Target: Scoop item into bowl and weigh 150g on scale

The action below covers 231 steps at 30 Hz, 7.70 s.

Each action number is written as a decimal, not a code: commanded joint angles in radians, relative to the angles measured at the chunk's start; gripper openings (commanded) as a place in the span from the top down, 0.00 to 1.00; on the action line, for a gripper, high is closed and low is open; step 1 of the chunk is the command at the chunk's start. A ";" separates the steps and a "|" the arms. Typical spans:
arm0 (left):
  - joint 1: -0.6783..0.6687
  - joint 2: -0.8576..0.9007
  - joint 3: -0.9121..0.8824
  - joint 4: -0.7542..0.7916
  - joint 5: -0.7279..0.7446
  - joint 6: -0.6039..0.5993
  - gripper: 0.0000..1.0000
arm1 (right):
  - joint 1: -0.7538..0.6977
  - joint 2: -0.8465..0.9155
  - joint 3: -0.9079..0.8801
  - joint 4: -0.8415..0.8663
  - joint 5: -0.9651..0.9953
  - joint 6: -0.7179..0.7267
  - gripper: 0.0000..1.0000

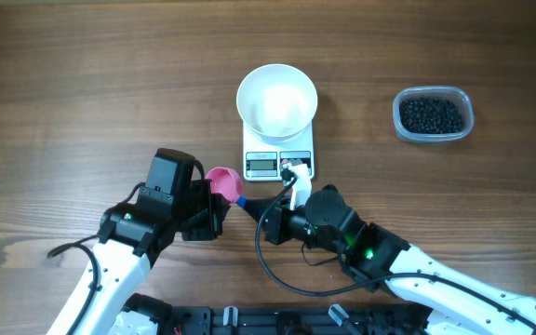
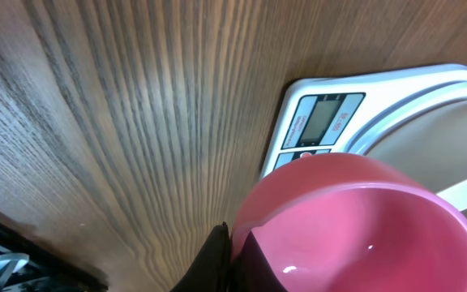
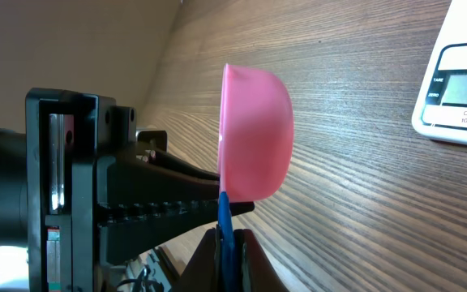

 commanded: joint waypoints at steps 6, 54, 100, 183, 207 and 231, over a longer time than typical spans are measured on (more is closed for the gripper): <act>-0.005 -0.008 0.003 0.019 0.001 0.009 0.96 | 0.005 -0.001 0.017 0.005 -0.123 0.078 0.95; -0.005 -0.008 0.003 -0.025 0.026 0.009 0.96 | 0.005 -0.001 0.017 0.085 -0.050 0.295 0.95; 0.124 -0.283 0.003 -0.002 0.007 0.690 0.00 | -0.120 -0.428 0.250 -0.962 0.116 -0.235 0.96; -0.429 0.707 0.315 0.418 -0.561 1.239 0.96 | -0.120 -0.443 0.803 -1.666 0.718 -0.029 0.96; -0.425 0.786 0.315 0.518 -0.624 1.236 0.96 | -0.120 -0.443 0.803 -1.666 0.725 -0.031 0.96; -0.425 0.788 0.313 0.519 -0.639 1.231 0.96 | -0.120 -0.443 0.803 -1.666 0.726 -0.034 0.96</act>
